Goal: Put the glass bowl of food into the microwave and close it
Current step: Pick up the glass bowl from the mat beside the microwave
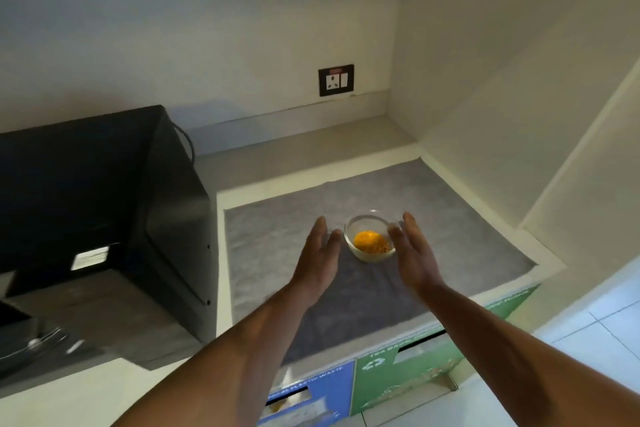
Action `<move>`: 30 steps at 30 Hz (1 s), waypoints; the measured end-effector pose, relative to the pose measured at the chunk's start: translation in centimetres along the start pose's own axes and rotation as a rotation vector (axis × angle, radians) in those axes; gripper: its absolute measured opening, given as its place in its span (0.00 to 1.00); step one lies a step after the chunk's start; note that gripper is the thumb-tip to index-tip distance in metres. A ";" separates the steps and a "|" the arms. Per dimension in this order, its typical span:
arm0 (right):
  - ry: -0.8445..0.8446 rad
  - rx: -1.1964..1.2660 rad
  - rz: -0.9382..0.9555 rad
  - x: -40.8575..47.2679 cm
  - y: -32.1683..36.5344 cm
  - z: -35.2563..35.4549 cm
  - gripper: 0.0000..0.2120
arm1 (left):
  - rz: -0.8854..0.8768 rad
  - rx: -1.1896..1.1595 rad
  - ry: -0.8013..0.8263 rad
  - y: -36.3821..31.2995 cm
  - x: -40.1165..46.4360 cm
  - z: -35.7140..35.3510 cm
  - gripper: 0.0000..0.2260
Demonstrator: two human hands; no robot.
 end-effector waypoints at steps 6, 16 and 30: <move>0.012 0.215 -0.194 2.5 -4.7 -0.7 0.36 | 0.039 -0.238 -0.095 1.8 3.3 -3.2 0.19; 0.066 0.484 -0.185 0.6 -2.9 -1.2 0.22 | 0.295 -0.606 -0.077 3.5 3.4 -4.7 0.25; 0.162 0.452 -0.030 -11.8 3.5 -4.2 0.19 | 0.172 -0.624 -0.109 4.0 -8.4 2.5 0.31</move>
Point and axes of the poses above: each hand's wrist, its own x-axis towards the middle knuckle, its own z-axis out of the back of the hand, y = z × x, the point moved 2 cm from there along x, towards the middle knuckle, and after that the axes turned 12 degrees about -x, right-handed, at the moved point
